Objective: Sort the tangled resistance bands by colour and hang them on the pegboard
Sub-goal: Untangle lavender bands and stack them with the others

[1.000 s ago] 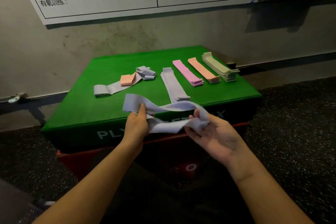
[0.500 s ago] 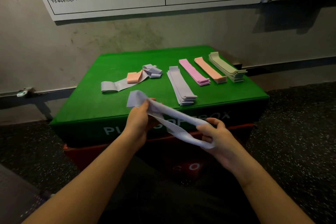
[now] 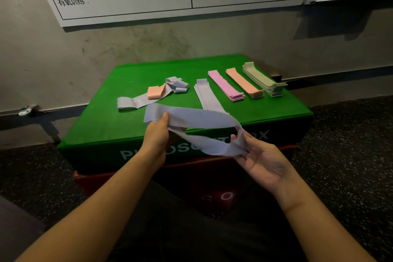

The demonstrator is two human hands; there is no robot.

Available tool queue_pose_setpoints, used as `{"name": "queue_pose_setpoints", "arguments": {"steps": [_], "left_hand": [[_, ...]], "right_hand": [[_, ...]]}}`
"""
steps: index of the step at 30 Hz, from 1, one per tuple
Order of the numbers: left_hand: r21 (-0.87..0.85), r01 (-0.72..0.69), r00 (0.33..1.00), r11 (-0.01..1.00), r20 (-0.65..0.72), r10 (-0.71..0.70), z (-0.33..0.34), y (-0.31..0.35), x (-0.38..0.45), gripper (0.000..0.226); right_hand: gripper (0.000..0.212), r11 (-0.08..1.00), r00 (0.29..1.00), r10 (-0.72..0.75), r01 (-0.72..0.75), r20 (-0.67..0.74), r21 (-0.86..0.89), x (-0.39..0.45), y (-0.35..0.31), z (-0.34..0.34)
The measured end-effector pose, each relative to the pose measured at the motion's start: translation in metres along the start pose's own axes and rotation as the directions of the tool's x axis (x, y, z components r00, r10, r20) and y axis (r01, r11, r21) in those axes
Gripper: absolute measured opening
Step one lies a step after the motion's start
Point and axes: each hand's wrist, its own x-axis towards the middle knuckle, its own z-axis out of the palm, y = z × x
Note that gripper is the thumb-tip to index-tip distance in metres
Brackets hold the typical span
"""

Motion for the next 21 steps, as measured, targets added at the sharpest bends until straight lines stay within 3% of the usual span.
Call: {"name": "queue_pose_setpoints", "arguments": {"steps": [2,4,8,11,13,18,21], "left_hand": [[-0.036,0.03,1.0,0.999,0.0,-0.03,-0.001,-0.003,0.002,0.02],[-0.055,0.042,0.999,0.998,0.003,-0.042,-0.001,-0.003,0.004,0.021],[-0.055,-0.006,0.999,0.998,0.033,0.008,0.005,0.004,0.002,0.014],[-0.047,-0.024,0.998,0.999,0.059,0.027,0.011,0.01,0.003,0.015],[-0.07,-0.038,0.998,0.997,0.05,0.042,0.012,0.015,0.005,0.013],[-0.047,-0.105,0.993,0.993,0.042,0.107,0.013,0.019,0.008,0.013],[-0.057,-0.123,0.992,0.991,0.028,0.124,0.012,0.017,0.01,0.014]], "right_hand": [[0.032,0.995,1.0,0.002,-0.003,0.005,0.1,0.001,-0.003,0.0],[0.035,0.996,1.0,-0.007,0.009,-0.025,0.087,0.003,-0.005,0.0],[0.02,0.971,0.997,-0.039,0.023,-0.064,-0.236,0.005,0.003,0.004],[0.032,0.767,0.976,-0.177,0.058,-0.124,-0.639,0.014,0.006,0.002],[0.032,0.602,0.961,-0.248,0.055,-0.121,-0.797,0.019,0.003,0.0],[0.008,0.539,0.947,-0.274,0.009,-0.165,-0.842,0.028,-0.01,-0.001],[0.011,0.5,0.917,-0.346,0.002,-0.197,-0.866,0.032,-0.015,-0.006]]}}
